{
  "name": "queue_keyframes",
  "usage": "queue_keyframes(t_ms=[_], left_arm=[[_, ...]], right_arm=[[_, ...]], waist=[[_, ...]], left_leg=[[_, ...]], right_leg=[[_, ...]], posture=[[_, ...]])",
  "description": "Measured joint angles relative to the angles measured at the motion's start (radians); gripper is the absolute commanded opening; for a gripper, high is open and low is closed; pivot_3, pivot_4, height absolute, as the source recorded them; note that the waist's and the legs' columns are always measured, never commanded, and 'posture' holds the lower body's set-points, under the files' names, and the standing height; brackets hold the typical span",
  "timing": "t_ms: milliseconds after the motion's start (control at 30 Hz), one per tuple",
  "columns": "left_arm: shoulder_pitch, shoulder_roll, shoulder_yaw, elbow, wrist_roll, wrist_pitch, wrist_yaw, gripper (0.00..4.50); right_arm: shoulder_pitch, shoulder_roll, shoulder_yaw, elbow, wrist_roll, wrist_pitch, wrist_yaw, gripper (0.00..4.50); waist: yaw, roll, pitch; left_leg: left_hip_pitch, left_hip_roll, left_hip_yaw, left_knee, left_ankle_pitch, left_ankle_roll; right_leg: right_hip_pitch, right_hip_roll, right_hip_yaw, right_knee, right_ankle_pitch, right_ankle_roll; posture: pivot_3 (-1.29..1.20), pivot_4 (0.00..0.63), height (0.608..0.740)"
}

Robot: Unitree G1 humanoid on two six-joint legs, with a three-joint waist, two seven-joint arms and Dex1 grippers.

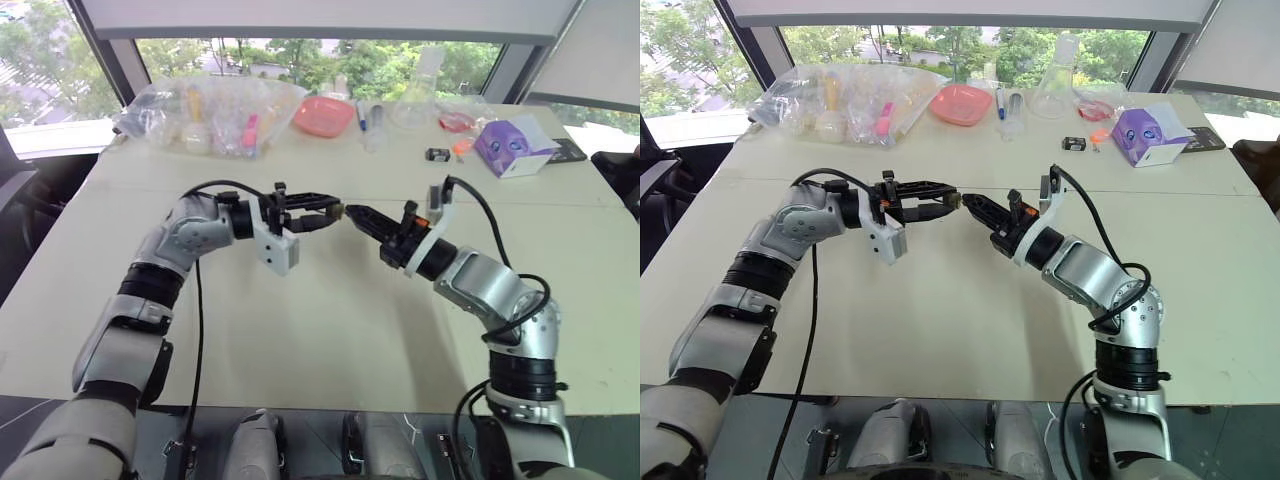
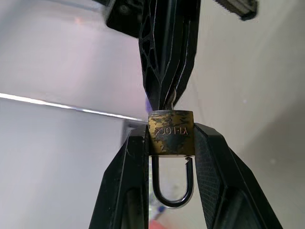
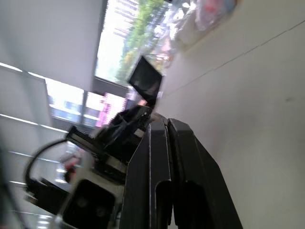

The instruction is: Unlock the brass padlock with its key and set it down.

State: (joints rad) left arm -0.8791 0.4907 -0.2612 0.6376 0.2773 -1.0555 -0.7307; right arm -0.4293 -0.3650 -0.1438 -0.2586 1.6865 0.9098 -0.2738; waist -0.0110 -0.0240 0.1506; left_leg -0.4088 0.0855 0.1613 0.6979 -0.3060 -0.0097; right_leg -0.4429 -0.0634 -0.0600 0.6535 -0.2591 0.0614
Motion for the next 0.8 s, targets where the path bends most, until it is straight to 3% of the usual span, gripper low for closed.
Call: queue_keyframes(t_ms=[233, 400, 633, 800], left_arm=[[-0.001, -0.001, -0.047, -0.033, -0.150, 0.109, -0.138, 0.72], [-0.001, 0.016, -0.032, -0.049, -0.207, 0.182, -0.164, 0.72], [-0.001, 0.017, -0.032, -0.065, -0.221, 0.202, -0.182, 0.72], [0.000, 0.016, -0.032, -0.071, -0.221, 0.203, -0.185, 0.72]], right_arm=[[0.029, -0.103, 0.054, -0.073, -0.278, -0.024, 0.294, 0.03], [0.049, -0.114, 0.074, -0.083, -0.352, -0.022, 0.383, 0.03], [0.048, -0.090, 0.081, -0.083, -0.410, -0.023, 0.413, 3.25], [0.038, -0.082, 0.080, -0.083, -0.428, -0.021, 0.425, 3.25]], waist=[[-0.001, 0.000, 0.000], [0.000, 0.000, 0.000], [0.002, 0.000, 0.000], [0.001, 0.000, 0.000]], left_leg=[[0.000, 0.000, 0.000, 0.000, 0.000, 0.000], [0.000, 0.000, 0.000, 0.000, 0.000, 0.000], [0.000, 0.000, 0.001, 0.000, 0.000, 0.000], [0.000, 0.000, 0.001, 0.000, 0.000, 0.000]], right_leg=[[0.000, 0.001, 0.000, 0.000, 0.000, 0.000], [0.000, 0.001, 0.000, 0.000, 0.000, 0.000], [0.000, 0.001, 0.000, 0.000, 0.000, 0.000], [0.000, 0.001, 0.000, 0.000, 0.000, 0.000]], posture=[[0.00, 0.150, 0.740], [0.00, 0.150, 0.740], [0.00, 0.150, 0.740], [0.00, 0.150, 0.740]])
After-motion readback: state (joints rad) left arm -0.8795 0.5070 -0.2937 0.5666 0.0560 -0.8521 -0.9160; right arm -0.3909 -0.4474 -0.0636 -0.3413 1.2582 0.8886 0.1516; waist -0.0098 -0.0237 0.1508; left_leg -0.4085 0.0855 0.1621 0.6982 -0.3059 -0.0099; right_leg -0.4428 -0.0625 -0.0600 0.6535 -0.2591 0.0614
